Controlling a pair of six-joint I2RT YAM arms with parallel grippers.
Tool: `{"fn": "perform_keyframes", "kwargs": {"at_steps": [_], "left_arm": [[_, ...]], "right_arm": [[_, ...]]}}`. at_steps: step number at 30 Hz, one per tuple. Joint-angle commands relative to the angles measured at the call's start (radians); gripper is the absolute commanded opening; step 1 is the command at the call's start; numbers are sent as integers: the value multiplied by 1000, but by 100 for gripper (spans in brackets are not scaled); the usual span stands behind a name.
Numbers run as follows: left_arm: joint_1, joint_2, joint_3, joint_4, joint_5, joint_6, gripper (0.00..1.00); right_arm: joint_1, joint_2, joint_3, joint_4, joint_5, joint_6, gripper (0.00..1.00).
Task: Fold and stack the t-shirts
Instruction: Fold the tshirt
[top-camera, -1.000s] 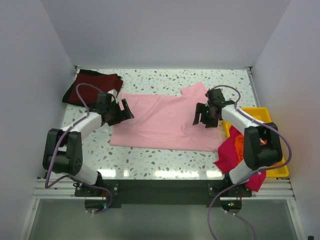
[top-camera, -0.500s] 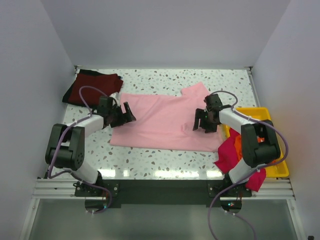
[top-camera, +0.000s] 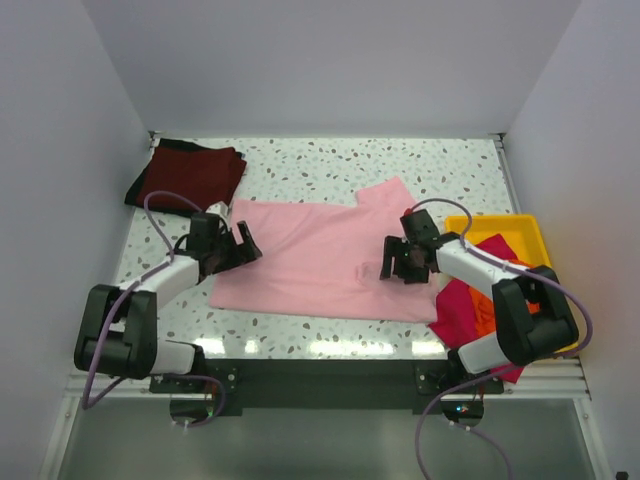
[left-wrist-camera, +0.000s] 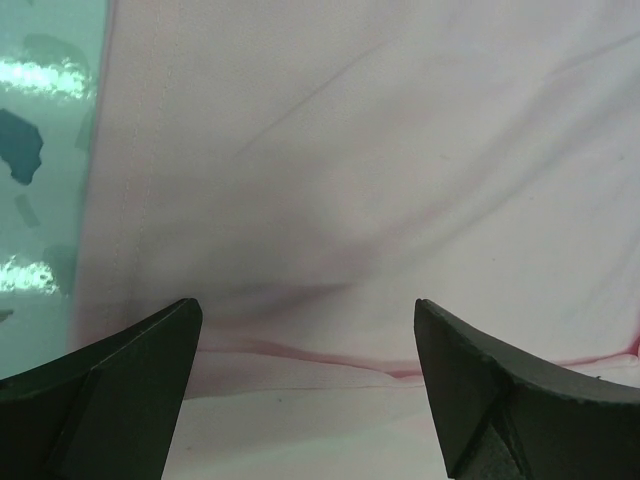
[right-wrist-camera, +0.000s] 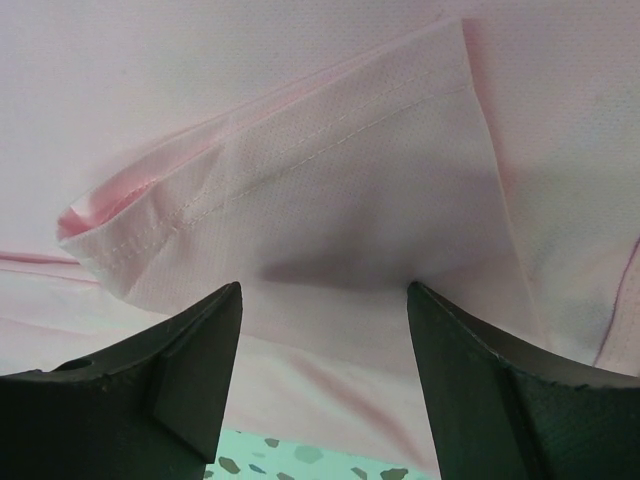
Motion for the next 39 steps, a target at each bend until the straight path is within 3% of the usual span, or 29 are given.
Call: {"fn": "perform_keyframes", "kwargs": {"at_steps": [1, 8, 14, 21, 24, 29, 39], "left_arm": [[1, -53, -73, -168, -77, -16, 93], [1, -157, 27, -285, -71, 0, 96], [4, -138, 278, -371, -88, 39, 100], [80, 63, 461, -359, -62, 81, 99], [99, 123, 538, -380, -54, 99, 99], [120, 148, 570, -388, -74, 106, 99], [134, 198, 605, -420, -100, 122, 99]], "right_arm": [[44, -17, -94, -125, 3, 69, 71], [50, -141, -31, -242, 29, 58, 72], [33, -135, 269, -337, 112, -3, 76], [-96, 151, 681, -282, 64, -138, 73], [-134, 361, 859, -257, 67, -177, 67], [-171, 598, 1116, -256, 75, -207, 63], [-211, 830, 1279, -219, 86, -253, 63]]}}
